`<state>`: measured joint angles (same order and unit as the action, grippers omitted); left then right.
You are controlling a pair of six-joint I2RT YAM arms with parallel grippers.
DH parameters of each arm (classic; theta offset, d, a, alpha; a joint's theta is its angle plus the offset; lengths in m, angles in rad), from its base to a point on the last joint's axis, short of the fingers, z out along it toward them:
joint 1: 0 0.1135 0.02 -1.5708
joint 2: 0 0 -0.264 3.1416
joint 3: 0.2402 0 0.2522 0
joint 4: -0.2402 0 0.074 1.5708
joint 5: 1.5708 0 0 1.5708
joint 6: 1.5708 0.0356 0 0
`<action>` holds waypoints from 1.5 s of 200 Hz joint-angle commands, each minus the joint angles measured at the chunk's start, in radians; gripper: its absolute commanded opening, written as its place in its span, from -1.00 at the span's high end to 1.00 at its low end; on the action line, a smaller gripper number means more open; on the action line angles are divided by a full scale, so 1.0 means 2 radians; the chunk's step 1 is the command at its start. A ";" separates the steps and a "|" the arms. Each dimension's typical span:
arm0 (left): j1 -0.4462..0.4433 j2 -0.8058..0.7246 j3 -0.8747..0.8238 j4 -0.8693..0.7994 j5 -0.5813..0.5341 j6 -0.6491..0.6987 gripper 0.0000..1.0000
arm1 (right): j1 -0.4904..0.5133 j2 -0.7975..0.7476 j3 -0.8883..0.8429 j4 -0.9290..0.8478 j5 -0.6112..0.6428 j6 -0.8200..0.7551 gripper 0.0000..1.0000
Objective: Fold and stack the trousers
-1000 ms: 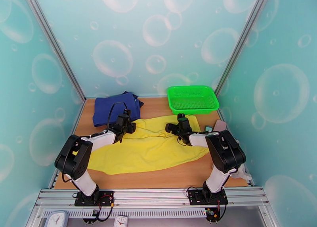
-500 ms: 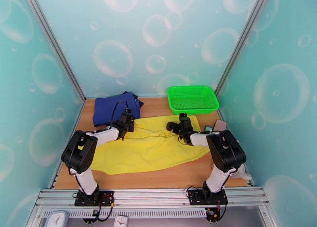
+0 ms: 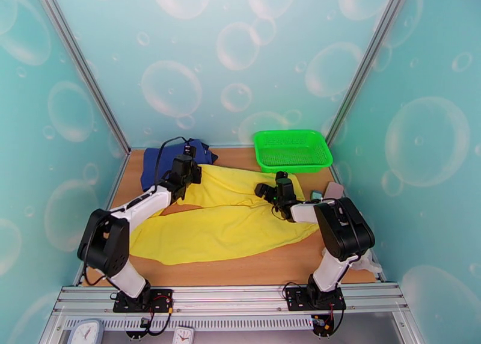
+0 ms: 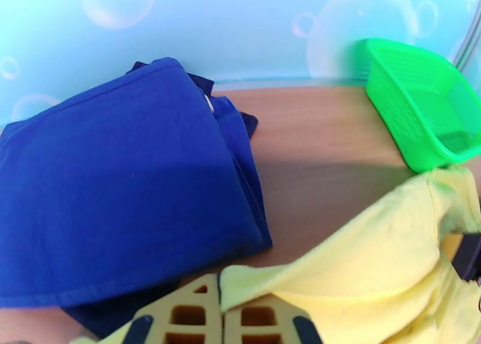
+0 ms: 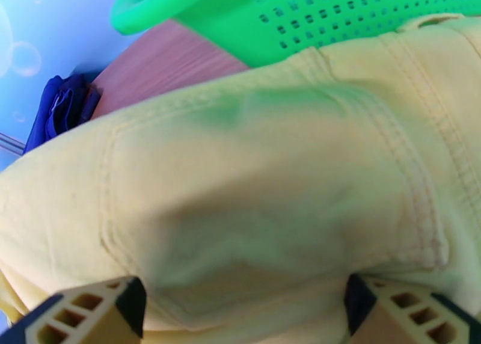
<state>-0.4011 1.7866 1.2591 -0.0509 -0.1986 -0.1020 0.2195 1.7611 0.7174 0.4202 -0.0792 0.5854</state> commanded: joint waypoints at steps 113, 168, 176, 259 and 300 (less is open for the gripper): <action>0.060 -0.236 -0.173 -0.002 -0.101 -0.075 -0.68 | 0.242 -0.138 -0.057 0.054 0.318 -0.224 -0.99; 0.100 -0.321 -0.291 -0.076 -0.034 -0.123 -0.50 | 0.266 -0.101 -0.028 0.041 0.233 -0.236 -0.99; 0.094 -0.309 -0.290 -0.080 -0.031 -0.130 -0.51 | 0.268 -0.098 -0.026 0.041 0.234 -0.236 -0.99; 0.128 -0.206 -0.291 -0.023 -0.023 -0.121 -0.58 | 0.257 -0.089 -0.020 0.030 0.231 -0.224 -0.99; 0.139 -0.179 -0.281 0.004 0.000 -0.109 -0.59 | 0.251 -0.087 -0.018 0.023 0.232 -0.222 -0.99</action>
<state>-0.1360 1.4025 0.6571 -0.1104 -0.2367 -0.3431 0.7307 1.5753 0.6579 0.4873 0.3893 0.1444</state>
